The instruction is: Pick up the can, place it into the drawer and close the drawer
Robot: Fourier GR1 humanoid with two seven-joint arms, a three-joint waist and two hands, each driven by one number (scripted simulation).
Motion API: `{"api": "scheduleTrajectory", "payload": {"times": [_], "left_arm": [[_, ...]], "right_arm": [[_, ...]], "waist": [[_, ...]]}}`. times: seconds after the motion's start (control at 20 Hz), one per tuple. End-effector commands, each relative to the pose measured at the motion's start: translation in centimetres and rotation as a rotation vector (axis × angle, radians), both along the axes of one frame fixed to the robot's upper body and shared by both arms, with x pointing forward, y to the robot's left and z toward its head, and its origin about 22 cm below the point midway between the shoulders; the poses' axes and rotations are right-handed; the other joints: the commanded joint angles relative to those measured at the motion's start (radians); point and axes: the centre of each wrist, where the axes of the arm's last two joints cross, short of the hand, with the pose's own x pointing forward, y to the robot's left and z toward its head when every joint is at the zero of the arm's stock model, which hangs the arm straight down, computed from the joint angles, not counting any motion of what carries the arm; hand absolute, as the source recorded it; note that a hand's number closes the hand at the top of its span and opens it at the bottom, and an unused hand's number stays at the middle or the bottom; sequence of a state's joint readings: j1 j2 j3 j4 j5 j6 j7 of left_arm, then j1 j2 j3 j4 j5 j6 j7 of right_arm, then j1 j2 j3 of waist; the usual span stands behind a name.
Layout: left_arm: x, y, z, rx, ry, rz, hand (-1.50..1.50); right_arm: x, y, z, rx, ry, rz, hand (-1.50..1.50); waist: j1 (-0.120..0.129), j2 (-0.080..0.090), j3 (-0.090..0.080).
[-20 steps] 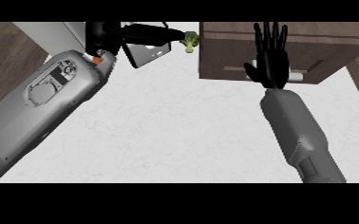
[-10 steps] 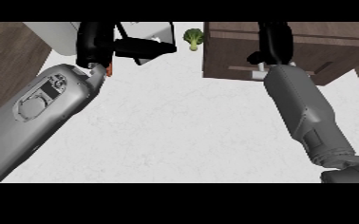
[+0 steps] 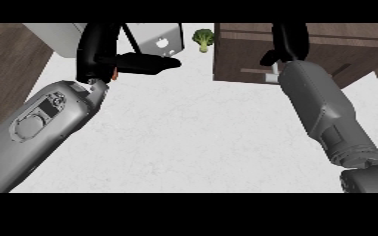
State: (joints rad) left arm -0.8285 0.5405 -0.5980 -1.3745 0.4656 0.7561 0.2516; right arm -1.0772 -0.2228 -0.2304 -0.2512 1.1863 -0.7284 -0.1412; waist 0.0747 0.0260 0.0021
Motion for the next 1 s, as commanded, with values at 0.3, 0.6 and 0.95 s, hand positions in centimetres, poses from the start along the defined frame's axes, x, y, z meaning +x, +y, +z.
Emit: {"api": "scheduleTrajectory", "payload": {"times": [0.3, 0.6, 0.95], "left_arm": [[-0.6, 0.4, -0.8, -0.023, 0.003, 0.013, -1.5], [-1.5, 1.7, -2.1, -0.006, -0.002, 0.028, -1.5], [-1.4, 2.8, -2.9, -0.005, 0.02, 0.049, -1.5]], "right_arm": [[1.4, 5.0, 3.9, 0.411, -0.108, 0.129, -1.5], [1.6, 4.6, 4.7, 0.615, -0.086, 0.206, -1.5], [1.5, 5.4, 4.0, 0.805, -0.08, 0.253, -1.5]], "waist": [[0.013, 0.0, 0.003], [0.001, -0.011, 0.002], [-0.031, -0.011, -0.001]]}}
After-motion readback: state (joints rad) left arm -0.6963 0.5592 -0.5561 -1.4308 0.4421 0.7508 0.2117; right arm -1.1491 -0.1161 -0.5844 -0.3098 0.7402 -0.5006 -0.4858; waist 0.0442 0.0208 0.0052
